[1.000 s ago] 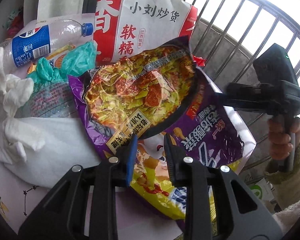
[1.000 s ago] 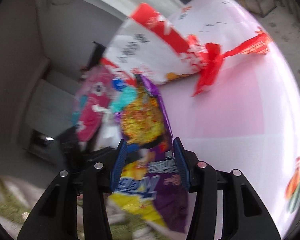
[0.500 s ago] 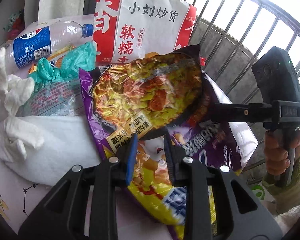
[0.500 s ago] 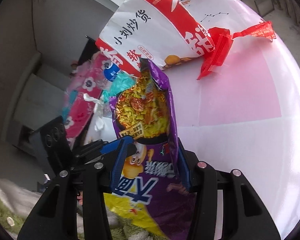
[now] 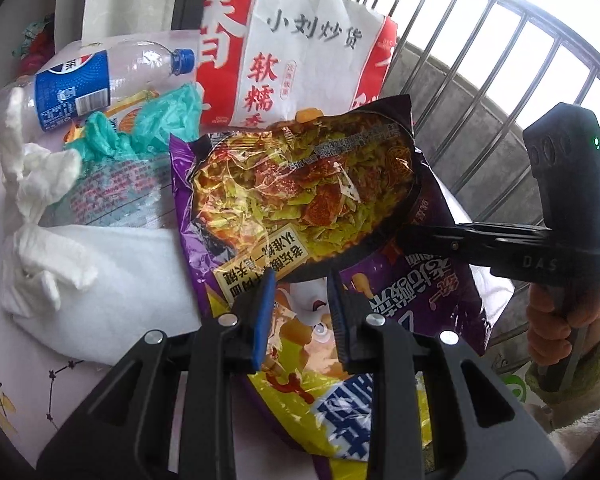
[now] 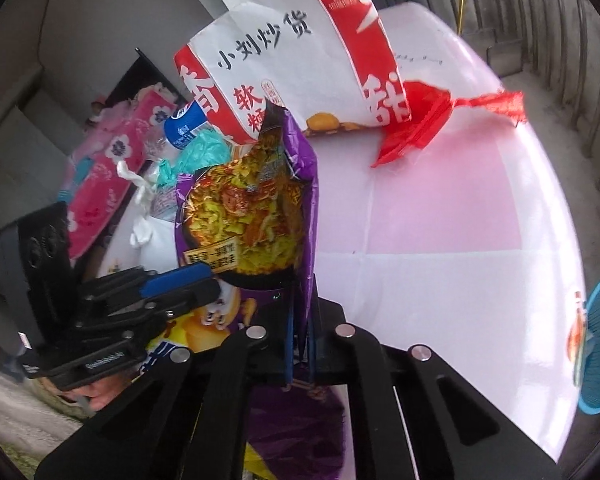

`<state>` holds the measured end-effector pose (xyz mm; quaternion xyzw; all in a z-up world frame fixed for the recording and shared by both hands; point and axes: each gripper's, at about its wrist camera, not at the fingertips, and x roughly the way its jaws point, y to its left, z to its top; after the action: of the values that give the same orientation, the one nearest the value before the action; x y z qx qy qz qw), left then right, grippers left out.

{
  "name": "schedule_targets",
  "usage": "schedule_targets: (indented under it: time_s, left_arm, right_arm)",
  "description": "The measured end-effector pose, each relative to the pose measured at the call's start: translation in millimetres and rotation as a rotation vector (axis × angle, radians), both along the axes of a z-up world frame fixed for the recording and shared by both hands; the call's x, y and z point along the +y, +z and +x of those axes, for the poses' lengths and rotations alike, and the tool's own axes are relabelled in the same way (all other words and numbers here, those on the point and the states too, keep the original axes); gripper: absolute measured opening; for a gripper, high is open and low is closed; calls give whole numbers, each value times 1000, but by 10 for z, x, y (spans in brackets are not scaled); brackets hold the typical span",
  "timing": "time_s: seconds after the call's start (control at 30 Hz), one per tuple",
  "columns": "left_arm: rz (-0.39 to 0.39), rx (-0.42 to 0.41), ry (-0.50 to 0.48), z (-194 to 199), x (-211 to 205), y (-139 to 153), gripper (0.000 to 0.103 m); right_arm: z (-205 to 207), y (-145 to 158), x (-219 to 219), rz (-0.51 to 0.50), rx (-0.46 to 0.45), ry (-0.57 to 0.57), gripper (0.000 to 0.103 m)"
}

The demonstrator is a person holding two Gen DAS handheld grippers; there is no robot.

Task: Collect trash
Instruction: 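Grasp the purple noodle bag with the right tool, then lift the noodle bag with the right tool while the left tool grasps a white tissue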

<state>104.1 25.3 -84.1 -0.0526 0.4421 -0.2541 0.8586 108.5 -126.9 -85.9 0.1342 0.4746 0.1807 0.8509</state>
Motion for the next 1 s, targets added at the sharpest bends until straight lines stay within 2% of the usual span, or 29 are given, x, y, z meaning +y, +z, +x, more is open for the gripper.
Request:
schedule_targets:
  time_s: [0.17, 0.27, 0.37, 0.5, 0.67, 0.77, 0.83, 0.93, 1.0]
  left_arm:
    - [-22, -63, 26, -77, 178, 164, 25]
    - [-13, -89, 75, -108, 358, 251, 25]
    - [14, -111, 123, -128, 502, 300, 25]
    - [93, -149, 213, -137, 682, 311, 26]
    - [148, -124, 286, -50, 850, 218, 26]
    - [158, -139, 297, -27, 854, 255, 26]
    - [147, -164, 288, -46, 847, 314, 32]
    - [155, -201, 250, -102, 792, 361, 34]
    - [172, -196, 213, -123, 731, 341, 35]
  right_arm:
    - [-59, 86, -70, -58, -42, -24, 4]
    - [-71, 129, -121, -65, -61, -34, 4]
    - [-64, 138, -148, -86, -74, -42, 4]
    - [-36, 103, -153, -93, -70, -47, 4]
    - [15, 51, -42, -96, -58, -45, 4]
    - [35, 45, 7, -103, -58, -41, 4]
    - [41, 30, 4, -103, -54, -41, 4]
    - [49, 4, 1, -102, -48, -44, 4]
    - [48, -1, -20, -103, -45, -49, 4]
